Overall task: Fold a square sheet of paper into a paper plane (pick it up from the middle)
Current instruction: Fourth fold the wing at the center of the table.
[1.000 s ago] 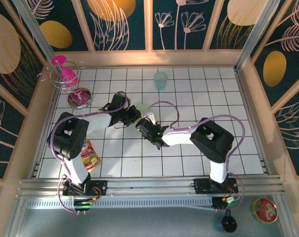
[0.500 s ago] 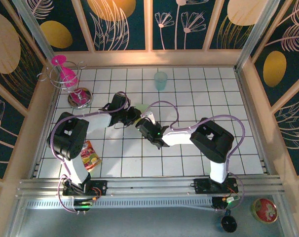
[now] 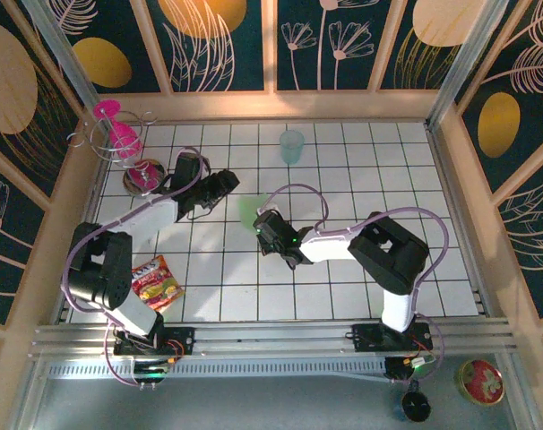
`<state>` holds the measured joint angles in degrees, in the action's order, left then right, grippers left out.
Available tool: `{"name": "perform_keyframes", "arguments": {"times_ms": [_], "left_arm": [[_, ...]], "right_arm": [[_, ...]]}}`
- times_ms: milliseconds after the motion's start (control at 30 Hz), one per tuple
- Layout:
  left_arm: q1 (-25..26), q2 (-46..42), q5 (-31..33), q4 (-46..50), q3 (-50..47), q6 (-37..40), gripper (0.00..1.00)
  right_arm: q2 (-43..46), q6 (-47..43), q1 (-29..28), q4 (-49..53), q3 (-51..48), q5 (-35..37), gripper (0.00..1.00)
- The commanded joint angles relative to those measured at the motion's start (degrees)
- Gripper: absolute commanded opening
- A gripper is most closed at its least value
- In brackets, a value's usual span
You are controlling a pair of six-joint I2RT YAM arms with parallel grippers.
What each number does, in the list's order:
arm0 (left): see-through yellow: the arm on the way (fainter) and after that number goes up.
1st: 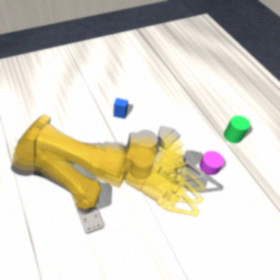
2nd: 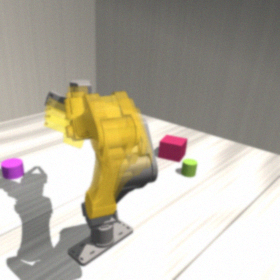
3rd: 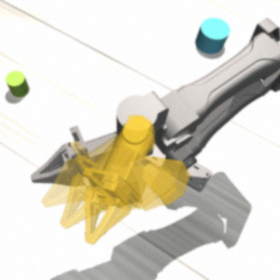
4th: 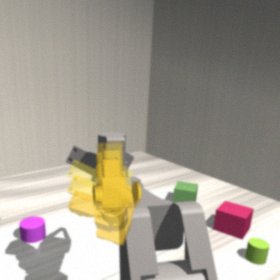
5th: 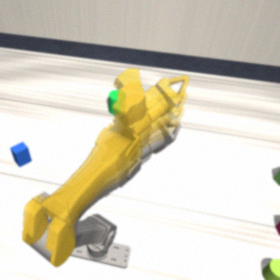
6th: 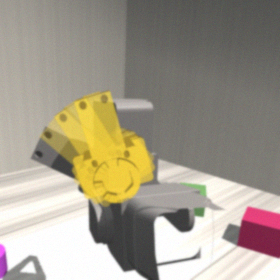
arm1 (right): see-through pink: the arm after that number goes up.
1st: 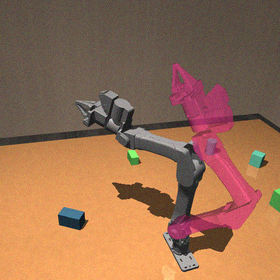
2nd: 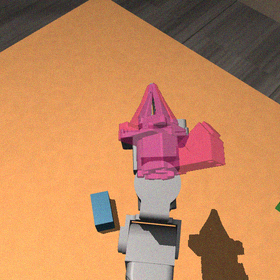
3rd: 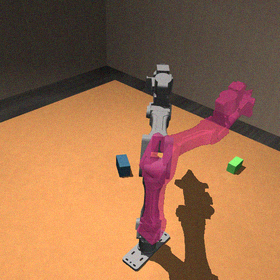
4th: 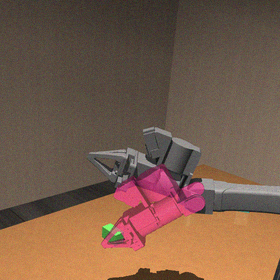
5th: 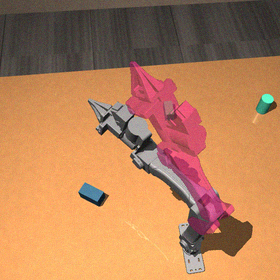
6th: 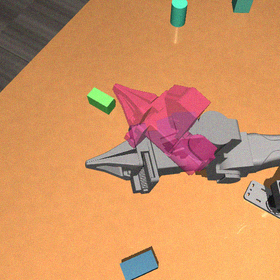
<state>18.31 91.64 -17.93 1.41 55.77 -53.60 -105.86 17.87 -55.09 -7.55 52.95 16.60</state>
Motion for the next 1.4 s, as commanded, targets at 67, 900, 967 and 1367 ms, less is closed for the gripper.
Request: {"name": "perform_keyframes", "arguments": {"times_ms": [67,900,967,1367], "left_arm": [[0.0,-3.2,0.2,-1.7,-5.2,1.1,0.61],[3.3,-3.9,-13.2,-31.3,-25.4,-9.3,0.59],[4.0,-3.0,-13.4,-32.0,-25.5,-9.6,0.59],[5.8,1.4,-14.5,-34.5,-24.8,-10.3,0.58]], "right_arm": [[3.6,-0.1,2.5,-1.2,-0.9,-9.4,0.01],[1.6,10.1,14.3,-11.9,-5.7,-43.5,0.0],[1.2,11.3,15.1,-13.3,-6.3,-45.2,0.0],[-1.1,16.8,17.3,-20.1,-8.7,-53.3,0.0]]}}
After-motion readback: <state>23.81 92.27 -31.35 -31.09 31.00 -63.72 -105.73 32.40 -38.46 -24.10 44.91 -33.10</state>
